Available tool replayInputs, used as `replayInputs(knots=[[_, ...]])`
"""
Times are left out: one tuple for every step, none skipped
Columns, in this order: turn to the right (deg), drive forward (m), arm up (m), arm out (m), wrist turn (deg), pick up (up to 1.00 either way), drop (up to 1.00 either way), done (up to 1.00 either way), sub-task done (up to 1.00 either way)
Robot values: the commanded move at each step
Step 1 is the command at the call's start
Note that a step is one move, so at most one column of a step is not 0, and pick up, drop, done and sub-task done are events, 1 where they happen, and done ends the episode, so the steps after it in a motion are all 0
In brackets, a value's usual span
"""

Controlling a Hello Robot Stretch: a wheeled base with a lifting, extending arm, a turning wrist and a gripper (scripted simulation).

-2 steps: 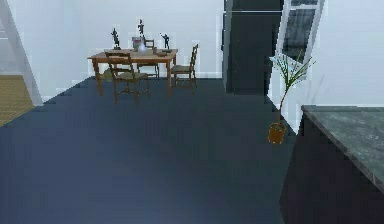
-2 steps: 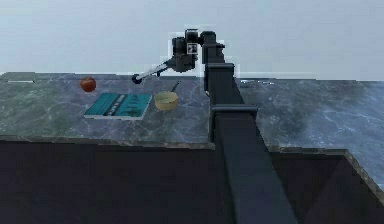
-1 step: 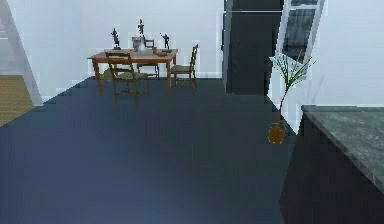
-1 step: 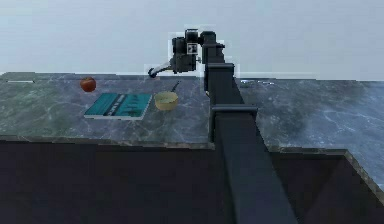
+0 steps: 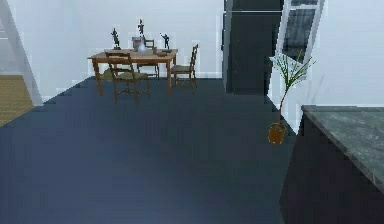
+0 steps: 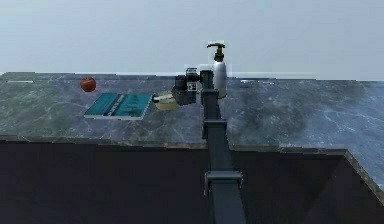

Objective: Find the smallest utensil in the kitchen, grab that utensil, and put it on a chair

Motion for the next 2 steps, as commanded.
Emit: replayInputs(knots=[[0.0, 0.00, 0.00, 0.00, 0.0, 1.00, 0.00, 0.00, 0.00], [0.0, 0.00, 0.10, 0.00, 0.0, 0.00, 0.00, 0.00, 0.00]])
